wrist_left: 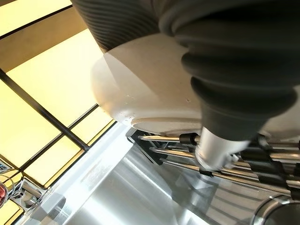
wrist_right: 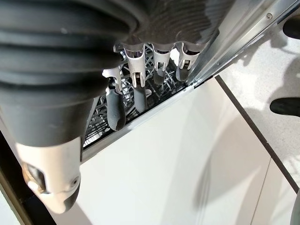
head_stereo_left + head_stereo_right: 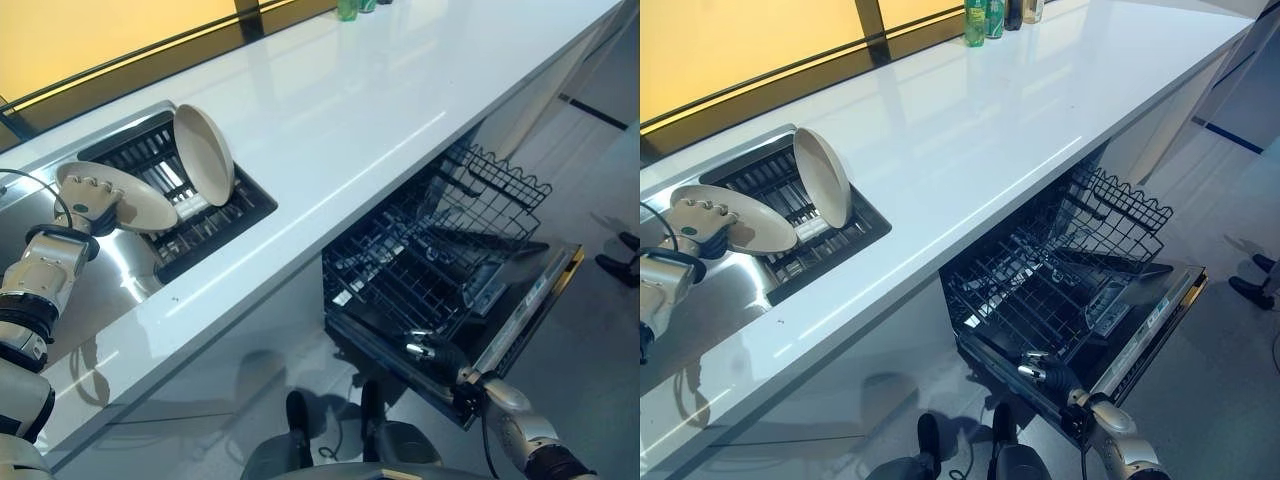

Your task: Pick up plates and place into dishwasher.

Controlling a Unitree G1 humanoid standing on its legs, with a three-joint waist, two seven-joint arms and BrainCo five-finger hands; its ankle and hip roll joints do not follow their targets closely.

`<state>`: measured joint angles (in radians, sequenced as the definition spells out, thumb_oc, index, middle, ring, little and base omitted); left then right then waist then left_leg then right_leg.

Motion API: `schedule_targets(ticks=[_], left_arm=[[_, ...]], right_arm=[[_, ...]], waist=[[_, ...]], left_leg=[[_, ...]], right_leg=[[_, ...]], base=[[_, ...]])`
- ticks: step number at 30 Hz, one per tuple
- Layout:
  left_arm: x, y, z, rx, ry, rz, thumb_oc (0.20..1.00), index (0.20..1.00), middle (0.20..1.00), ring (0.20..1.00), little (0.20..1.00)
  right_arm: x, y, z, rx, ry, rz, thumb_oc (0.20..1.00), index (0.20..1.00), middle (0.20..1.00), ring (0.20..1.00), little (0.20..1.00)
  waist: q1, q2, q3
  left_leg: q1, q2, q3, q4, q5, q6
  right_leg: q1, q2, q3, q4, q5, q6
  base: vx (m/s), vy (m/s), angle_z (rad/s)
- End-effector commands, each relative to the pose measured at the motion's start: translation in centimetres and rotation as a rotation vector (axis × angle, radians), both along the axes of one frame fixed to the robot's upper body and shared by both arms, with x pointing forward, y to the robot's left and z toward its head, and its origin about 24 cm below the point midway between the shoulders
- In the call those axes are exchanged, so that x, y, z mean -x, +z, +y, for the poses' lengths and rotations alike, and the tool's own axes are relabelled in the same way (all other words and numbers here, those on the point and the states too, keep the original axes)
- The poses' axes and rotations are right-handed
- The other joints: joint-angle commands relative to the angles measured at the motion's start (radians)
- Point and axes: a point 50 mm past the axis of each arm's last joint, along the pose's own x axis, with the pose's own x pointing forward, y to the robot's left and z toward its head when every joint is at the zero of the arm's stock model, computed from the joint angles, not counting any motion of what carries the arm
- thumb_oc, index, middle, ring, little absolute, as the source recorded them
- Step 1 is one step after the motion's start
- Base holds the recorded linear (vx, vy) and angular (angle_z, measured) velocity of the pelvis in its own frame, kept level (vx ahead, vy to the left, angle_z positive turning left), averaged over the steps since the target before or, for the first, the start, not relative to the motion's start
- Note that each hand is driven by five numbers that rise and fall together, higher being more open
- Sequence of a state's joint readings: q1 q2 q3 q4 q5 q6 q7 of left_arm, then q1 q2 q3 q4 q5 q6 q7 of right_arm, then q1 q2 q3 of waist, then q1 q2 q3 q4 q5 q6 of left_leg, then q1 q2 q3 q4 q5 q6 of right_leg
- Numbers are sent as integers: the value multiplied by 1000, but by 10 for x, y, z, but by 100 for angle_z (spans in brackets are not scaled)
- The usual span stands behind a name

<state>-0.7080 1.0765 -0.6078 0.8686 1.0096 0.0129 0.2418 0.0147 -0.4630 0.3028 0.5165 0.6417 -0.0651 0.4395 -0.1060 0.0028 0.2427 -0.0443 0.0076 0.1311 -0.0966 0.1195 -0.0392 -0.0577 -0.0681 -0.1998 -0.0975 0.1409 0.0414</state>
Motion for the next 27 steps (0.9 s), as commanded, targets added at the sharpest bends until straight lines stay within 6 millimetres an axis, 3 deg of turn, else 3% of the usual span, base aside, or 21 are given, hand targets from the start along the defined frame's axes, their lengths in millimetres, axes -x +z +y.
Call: schedule_targets(ticks=[1,8,12,20,24,27], left_arm=[[-2,25,10,-9,57,-81,200,200,200,200,200],[1,17,-6,65,-82,-124,200,200,200,200,200],[0,21,-26,149,-216,-211,200,200,200,200,200],[1,54,-93,310,-582,-388,200,200,200,200,200],[4,68,-126,380,-716,-393,200,200,200,200,200],[8,75,-142,447,-792,-381,200,200,200,200,200]], right_arm=[[-27,38,-32,46,-125,-200,1000,1000,1000,1000,1000],[-39,72,-14,-13,-100,-398,1000,1000,1000,1000,1000],[-49,106,0,-22,-54,-607,1000,1000,1000,1000,1000],[-69,213,24,202,1,-1195,1000,1000,1000,1000,1000],[-79,255,31,266,-61,-1369,1000,1000,1000,1000,1000],[-77,275,35,325,-92,-1476,1000,1000,1000,1000,1000]], waist=[[-12,16,24],[-4,42,-32],[11,58,-70],[85,66,-117],[121,57,-137],[134,52,-144]], left_leg=[[32,34,-7,9,-114,-36],[79,32,-6,9,-127,-39],[110,31,-3,9,-141,-33],[152,26,-38,9,-165,-22],[162,30,-59,9,-170,-24],[166,32,-74,10,-172,-24]], right_leg=[[31,-47,7,10,-99,99],[85,-64,-16,10,-113,103],[120,-73,-24,10,-125,104],[180,-81,-43,10,-150,105],[199,-78,-55,10,-159,102],[207,-74,-58,10,-164,100]], base=[[41,-70,0],[51,-48,1],[57,-52,2],[34,-70,3],[27,-92,10],[20,-76,5]])
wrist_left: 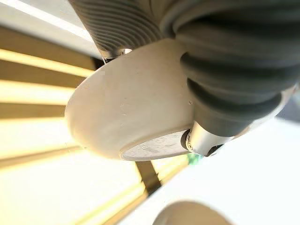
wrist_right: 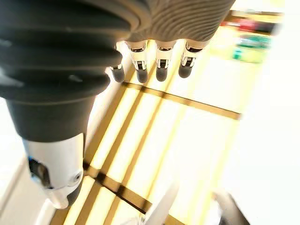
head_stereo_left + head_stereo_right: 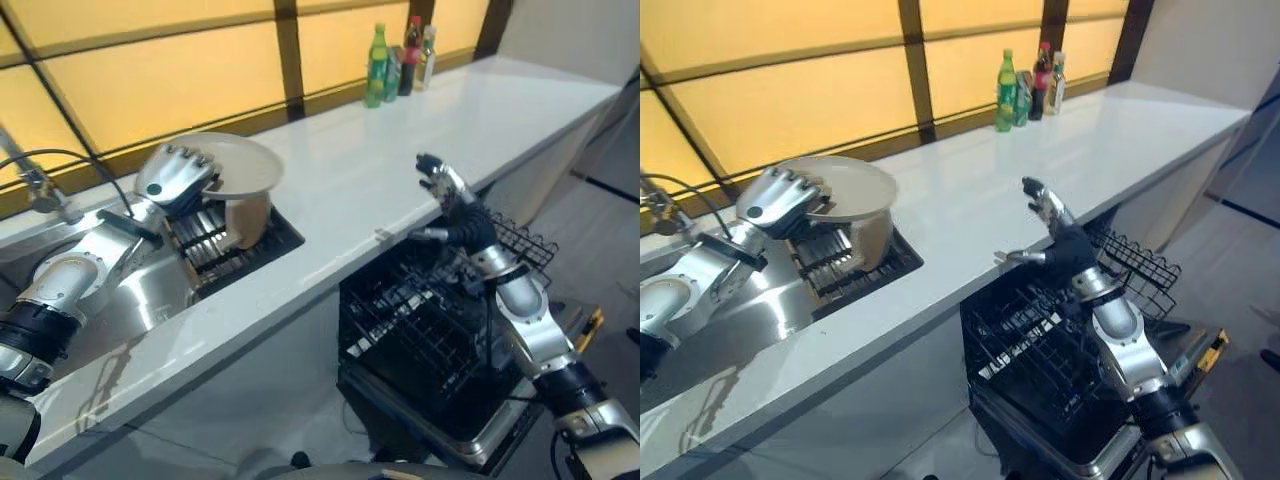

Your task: Pick up plates and place into dishwasher.

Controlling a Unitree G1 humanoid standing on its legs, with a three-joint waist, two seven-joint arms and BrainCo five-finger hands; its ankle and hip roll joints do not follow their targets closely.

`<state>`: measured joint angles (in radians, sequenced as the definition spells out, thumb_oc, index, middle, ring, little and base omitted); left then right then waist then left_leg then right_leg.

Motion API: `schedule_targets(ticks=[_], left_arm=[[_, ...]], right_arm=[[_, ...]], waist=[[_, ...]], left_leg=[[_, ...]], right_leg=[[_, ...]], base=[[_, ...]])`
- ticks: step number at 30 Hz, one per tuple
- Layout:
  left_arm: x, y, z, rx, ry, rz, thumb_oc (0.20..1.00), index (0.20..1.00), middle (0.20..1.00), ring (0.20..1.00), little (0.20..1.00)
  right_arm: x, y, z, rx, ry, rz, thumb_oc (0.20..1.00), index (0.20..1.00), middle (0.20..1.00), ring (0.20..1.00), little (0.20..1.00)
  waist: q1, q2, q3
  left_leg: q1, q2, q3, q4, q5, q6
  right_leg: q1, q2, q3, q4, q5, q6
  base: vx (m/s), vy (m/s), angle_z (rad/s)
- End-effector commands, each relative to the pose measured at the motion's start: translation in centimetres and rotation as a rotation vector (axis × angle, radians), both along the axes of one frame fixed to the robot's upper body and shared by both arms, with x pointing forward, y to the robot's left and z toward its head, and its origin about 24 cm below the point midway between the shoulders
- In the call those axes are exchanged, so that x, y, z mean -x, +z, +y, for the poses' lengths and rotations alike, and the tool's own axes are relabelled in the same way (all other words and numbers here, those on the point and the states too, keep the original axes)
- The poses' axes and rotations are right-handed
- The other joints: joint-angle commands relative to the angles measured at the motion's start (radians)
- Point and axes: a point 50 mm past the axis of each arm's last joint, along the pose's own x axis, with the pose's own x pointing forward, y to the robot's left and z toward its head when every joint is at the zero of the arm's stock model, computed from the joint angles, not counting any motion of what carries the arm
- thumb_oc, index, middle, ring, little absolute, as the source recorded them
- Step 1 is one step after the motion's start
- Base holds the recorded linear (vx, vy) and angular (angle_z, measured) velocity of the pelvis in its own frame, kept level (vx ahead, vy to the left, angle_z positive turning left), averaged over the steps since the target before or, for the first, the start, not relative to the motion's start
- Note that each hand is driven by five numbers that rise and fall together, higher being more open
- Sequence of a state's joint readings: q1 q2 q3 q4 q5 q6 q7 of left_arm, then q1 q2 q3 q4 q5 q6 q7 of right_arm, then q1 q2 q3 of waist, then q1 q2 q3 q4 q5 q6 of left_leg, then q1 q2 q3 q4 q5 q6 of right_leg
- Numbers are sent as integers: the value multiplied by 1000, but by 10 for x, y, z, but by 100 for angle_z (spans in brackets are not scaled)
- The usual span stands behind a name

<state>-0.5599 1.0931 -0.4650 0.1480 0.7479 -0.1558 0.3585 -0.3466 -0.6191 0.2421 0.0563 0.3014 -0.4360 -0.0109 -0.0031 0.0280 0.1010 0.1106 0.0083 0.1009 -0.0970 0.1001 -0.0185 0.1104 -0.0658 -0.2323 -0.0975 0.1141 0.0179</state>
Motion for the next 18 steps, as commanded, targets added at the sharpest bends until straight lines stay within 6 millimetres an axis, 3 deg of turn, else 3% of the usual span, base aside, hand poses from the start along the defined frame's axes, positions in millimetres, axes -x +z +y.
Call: schedule_targets(ticks=[1,7,11,18], left_arm=[[-1,36,-11,144,-77,-67,200,200,200,200,200],[5,49,-51,253,-303,22,200,200,200,200,200],[10,55,-77,373,-478,139,200,200,200,200,200],[16,60,-96,497,-639,254,200,200,200,200,200]], right_arm=[[8,60,11,79,-8,-319,1000,1000,1000,1000,1000],[-2,88,25,337,-124,-489,1000,1000,1000,1000,1000],[-16,102,32,600,-203,-557,1000,1000,1000,1000,1000],[-31,105,38,781,-204,-525,1000,1000,1000,1000,1000]], waist=[[38,23,-7],[63,3,-19],[80,-15,-33],[92,-26,-46]], left_leg=[[12,32,-50,12,-154,-45],[16,35,-75,18,-158,-46],[20,35,-87,21,-157,-45],[25,33,-99,19,-159,-44]], right_leg=[[43,-74,-28,10,-139,122],[58,-64,-33,12,-150,114],[65,-59,-35,14,-154,109],[75,-57,-39,14,-159,107]], base=[[16,-78,5],[6,-65,11],[6,-29,1],[14,-4,1]])
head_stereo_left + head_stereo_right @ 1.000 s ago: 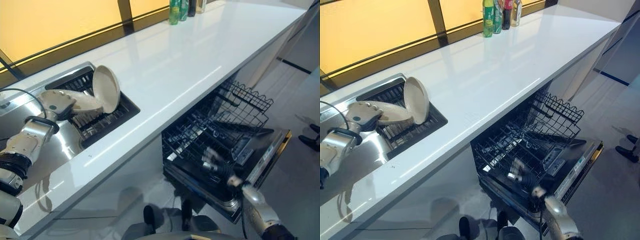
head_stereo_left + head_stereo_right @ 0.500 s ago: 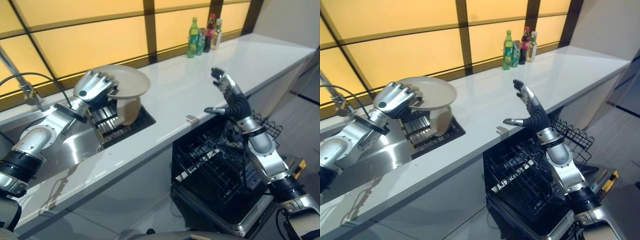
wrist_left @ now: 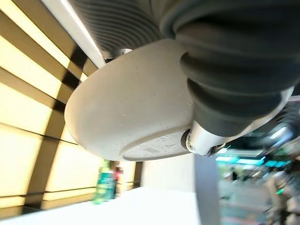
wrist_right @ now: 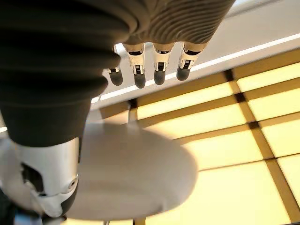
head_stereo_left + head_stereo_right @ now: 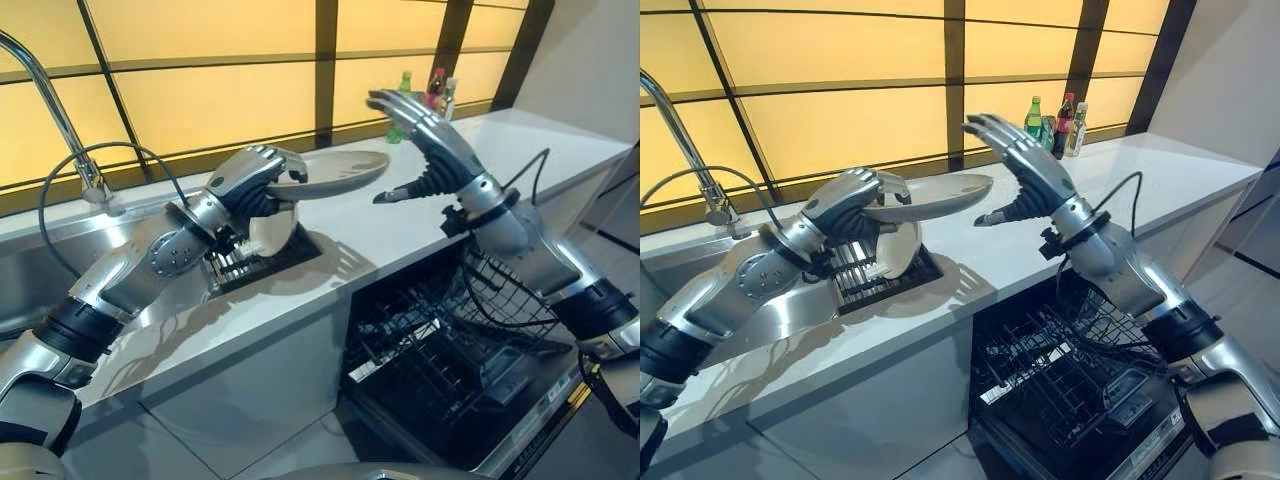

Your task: Pick up plates and place into dishwasher.

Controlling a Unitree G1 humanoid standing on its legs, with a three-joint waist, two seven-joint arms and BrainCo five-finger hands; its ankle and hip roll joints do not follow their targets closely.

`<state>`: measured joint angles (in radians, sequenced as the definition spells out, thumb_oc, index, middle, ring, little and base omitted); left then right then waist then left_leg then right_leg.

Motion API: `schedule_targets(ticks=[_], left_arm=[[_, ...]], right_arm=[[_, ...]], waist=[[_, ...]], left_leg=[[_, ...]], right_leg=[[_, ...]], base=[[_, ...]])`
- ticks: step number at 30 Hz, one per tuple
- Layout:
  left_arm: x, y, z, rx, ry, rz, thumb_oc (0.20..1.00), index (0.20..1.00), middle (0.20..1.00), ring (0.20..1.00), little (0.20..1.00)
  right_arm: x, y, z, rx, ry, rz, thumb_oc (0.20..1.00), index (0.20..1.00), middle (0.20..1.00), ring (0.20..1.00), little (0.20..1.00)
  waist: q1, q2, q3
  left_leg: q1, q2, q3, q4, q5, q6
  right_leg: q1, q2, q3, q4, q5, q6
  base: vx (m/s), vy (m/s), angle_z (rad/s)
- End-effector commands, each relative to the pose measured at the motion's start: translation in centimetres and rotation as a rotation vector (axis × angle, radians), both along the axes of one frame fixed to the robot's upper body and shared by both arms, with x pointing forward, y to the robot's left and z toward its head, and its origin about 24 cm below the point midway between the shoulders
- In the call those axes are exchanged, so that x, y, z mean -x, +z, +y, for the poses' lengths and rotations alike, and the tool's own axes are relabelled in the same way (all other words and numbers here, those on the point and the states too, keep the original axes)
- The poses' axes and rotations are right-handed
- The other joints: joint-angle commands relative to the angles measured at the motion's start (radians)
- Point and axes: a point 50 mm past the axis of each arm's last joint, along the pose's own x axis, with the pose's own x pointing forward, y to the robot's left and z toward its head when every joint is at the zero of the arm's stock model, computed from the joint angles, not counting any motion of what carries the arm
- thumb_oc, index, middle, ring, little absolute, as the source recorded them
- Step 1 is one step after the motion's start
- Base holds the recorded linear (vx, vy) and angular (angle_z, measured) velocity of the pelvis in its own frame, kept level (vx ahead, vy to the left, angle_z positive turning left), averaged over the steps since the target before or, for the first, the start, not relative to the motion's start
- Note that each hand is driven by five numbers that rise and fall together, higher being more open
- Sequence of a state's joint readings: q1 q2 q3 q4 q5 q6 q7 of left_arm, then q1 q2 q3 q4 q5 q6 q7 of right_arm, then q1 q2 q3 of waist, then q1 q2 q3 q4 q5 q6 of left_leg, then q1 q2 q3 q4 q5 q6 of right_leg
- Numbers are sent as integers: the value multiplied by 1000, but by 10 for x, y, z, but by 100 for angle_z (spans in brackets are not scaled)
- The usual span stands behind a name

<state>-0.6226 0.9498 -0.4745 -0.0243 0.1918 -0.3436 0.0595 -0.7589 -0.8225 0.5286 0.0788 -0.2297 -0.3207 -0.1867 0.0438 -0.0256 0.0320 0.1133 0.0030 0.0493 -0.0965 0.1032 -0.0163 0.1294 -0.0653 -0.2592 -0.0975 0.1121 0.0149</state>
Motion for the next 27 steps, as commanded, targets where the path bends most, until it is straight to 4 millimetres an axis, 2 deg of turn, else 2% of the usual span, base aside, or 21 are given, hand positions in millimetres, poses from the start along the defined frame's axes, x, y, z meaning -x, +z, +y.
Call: schedule_targets(ticks=[1,6,10,11,12,18,27], left_arm=[[3,44,-25,123,-164,-78,200,200,200,200,200],[6,48,-37,164,-246,-55,200,200,200,200,200],[9,48,-45,174,-294,-40,200,200,200,200,200],[9,48,-46,178,-299,-38,200,200,200,200,200],[9,49,-48,185,-307,-35,200,200,200,200,200],[9,45,-49,184,-307,-24,200,200,200,200,200],[6,38,-46,189,-277,-6,200,200,200,200,200]], right_arm=[[-10,38,-5,121,-66,-125,1000,1000,1000,1000,1000],[-17,33,5,224,-57,-95,1000,1000,1000,1000,1000],[-19,35,14,201,-12,-60,1000,1000,1000,1000,1000],[-19,35,16,193,0,-48,953,953,953,953,953],[-19,35,19,179,23,-24,200,200,200,200,200],[-18,41,21,35,87,-1,200,200,200,200,200],[-12,30,19,-144,193,99,200,200,200,200,200]], waist=[[49,24,19],[58,17,12],[63,14,11],[64,14,11],[65,14,11],[67,14,9],[56,19,12]], left_leg=[[23,38,-51,18,-163,-46],[22,36,-57,16,-163,-45],[23,38,-59,16,-163,-45],[24,38,-59,16,-163,-45],[24,38,-60,15,-163,-45],[27,38,-63,14,-164,-45],[29,40,-54,14,-165,-42]], right_leg=[[56,-57,-13,14,-157,109],[57,-58,-18,13,-159,110],[59,-59,-21,13,-159,108],[60,-59,-21,13,-159,108],[60,-59,-22,12,-159,107],[63,-56,-20,10,-160,104],[59,-53,-7,10,-159,102]], base=[[24,-13,6],[14,-7,3],[0,0,0],[0,0,0],[0,0,0],[6,4,6],[0,0,0]])
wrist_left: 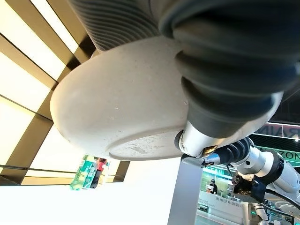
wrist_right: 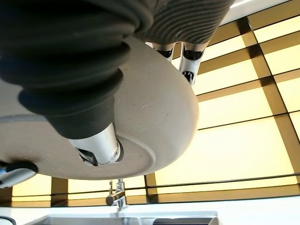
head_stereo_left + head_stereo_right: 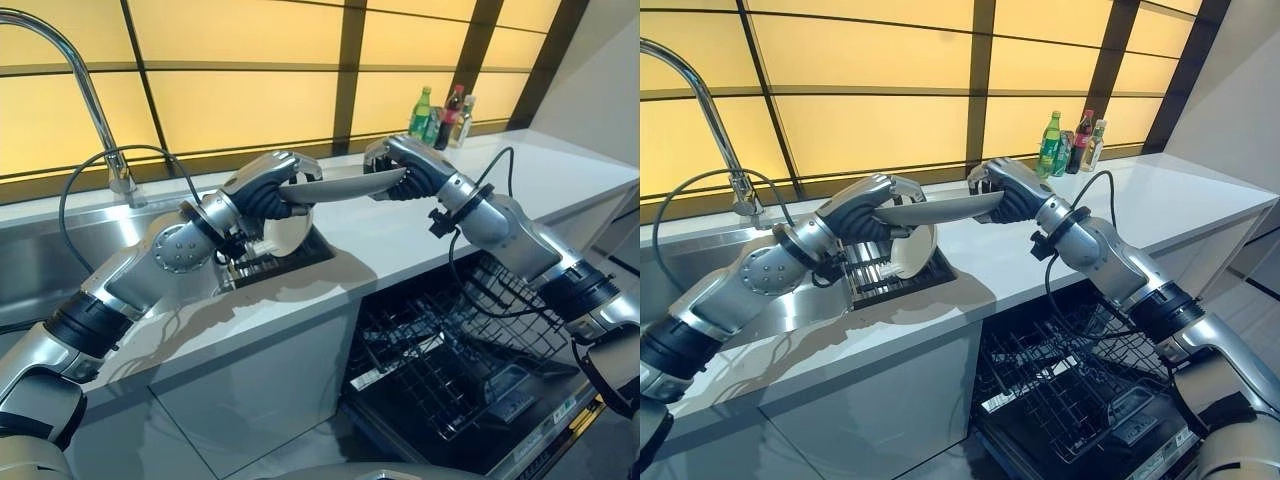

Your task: Pick up plates and place into dishwasher.

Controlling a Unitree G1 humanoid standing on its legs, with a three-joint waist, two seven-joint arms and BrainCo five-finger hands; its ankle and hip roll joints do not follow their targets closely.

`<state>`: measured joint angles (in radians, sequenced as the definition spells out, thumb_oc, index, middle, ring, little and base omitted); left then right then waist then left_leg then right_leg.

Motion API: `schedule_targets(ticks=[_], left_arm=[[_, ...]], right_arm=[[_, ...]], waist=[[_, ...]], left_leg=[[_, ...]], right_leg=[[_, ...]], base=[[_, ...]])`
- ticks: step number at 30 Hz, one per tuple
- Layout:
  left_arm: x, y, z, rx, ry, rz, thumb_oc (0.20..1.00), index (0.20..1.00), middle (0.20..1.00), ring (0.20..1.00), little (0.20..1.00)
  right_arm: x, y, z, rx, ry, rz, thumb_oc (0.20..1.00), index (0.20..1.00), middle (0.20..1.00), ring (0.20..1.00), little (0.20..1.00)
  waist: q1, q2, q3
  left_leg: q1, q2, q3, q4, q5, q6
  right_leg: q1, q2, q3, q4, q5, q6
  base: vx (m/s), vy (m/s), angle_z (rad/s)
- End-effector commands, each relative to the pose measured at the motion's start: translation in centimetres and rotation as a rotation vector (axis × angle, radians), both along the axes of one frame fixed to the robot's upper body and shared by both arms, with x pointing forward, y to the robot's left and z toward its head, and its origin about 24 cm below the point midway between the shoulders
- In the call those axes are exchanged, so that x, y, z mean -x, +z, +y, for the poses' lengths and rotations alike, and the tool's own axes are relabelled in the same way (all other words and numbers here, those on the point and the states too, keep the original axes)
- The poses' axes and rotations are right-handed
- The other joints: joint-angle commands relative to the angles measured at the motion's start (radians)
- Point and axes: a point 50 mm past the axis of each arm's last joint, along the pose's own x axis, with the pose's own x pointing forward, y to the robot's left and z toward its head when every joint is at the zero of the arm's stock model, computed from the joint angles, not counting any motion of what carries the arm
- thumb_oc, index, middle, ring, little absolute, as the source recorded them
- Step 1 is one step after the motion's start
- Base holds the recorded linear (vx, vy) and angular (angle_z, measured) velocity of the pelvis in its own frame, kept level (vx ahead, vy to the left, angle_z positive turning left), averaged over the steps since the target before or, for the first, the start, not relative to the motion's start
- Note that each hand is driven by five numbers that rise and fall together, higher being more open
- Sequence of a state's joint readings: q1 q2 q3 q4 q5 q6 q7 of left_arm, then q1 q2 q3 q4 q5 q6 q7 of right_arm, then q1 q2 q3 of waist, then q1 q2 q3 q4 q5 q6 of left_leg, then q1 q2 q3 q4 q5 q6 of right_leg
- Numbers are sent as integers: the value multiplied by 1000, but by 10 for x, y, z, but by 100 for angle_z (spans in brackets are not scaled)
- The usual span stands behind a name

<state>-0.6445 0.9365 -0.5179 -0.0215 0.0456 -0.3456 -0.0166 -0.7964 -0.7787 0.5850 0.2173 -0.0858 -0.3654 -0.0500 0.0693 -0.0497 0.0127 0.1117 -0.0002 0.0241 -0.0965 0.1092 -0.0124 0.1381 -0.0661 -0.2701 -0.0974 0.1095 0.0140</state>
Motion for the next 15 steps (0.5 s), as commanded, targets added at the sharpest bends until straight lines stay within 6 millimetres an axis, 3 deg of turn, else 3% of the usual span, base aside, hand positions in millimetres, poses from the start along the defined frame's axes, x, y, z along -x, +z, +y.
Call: schedule_targets(ticks=[1,5,6,8,12,15], left_arm=[[6,40,-38,144,-184,-127,200,200,200,200,200],[1,35,-36,113,-144,-98,200,200,200,200,200],[-7,28,-29,90,-71,-65,1000,1000,1000,1000,1000],[-10,26,-26,83,-42,-61,1000,1000,1000,1000,1000],[-24,17,6,15,173,-129,1000,1000,1000,1000,1000],[-32,7,49,-62,395,-186,1000,1000,1000,1000,1000]], right_arm=[[4,47,17,-158,128,-102,200,200,200,200,200],[6,44,15,-202,150,-80,200,200,200,200,200],[8,43,11,-229,160,-61,200,200,200,200,200],[9,41,9,-234,158,-53,200,200,200,200,200],[13,29,-10,-219,113,-8,200,200,200,200,200],[20,16,-33,-177,57,43,200,200,200,200,200]], waist=[[30,44,32],[20,47,34],[6,49,38],[4,48,39],[-19,49,43],[-46,51,47]], left_leg=[[31,43,-28,14,-171,-46],[35,44,-20,14,-173,-45],[39,44,-12,15,-175,-44],[41,44,-9,15,-176,-43],[49,49,16,16,-181,-41],[51,53,38,14,-181,-40]], right_leg=[[50,-51,6,10,-157,103],[49,-49,15,10,-156,103],[48,-46,26,10,-155,103],[48,-44,32,10,-155,103],[43,-40,53,10,-152,106],[36,-37,74,10,-148,109]], base=[[0,0,0],[0,0,0],[0,0,0],[5,2,-2],[13,5,-5],[11,10,-19]])
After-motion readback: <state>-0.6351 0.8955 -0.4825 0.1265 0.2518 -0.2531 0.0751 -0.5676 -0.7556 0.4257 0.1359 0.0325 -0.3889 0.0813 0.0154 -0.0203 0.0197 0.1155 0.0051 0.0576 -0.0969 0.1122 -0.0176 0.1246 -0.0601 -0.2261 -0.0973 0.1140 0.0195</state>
